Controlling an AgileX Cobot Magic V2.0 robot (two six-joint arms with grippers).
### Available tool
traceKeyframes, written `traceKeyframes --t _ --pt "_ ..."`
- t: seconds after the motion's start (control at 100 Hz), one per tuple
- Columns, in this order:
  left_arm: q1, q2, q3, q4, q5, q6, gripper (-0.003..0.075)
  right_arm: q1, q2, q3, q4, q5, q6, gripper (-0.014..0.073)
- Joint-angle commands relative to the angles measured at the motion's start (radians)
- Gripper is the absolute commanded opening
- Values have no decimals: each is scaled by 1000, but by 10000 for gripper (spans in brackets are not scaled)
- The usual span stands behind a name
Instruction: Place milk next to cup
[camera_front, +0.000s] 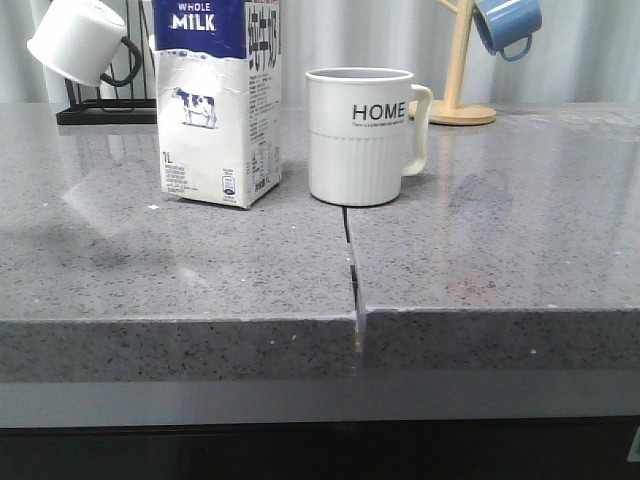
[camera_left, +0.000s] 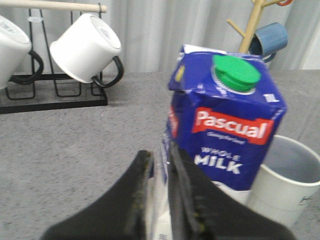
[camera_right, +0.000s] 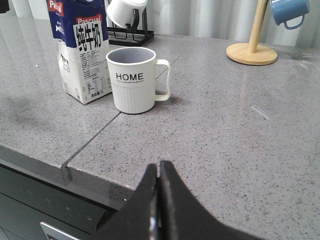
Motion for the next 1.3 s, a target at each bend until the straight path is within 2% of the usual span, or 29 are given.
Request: traceKeyframes --t 0.0,0.2,0.4,0.57,0.74,0.93,1.29 --pt "83 -38 -24 158 32 -118 -20 1 12 -22 0 -74 -8 -59" --pt "266 -94 -24 487 181 -442 -20 1 12 -22 0 -74 -8 -59" --pt "370 -175 -23 602 278 -466 -21 1 12 -22 0 -74 -8 -59" --pt "441 -274 20 703 291 -592 -21 1 12 -22 0 -74 -8 -59" --pt "488 -366 75 709 323 -578 -21 1 12 -22 0 -74 -8 -59" --pt "536 -475 110 794 454 -575 -21 1 12 -22 0 -74 -8 -59" --pt "581 -650 191 817 475 -575 -20 1 12 -22 0 -74 -8 -59"
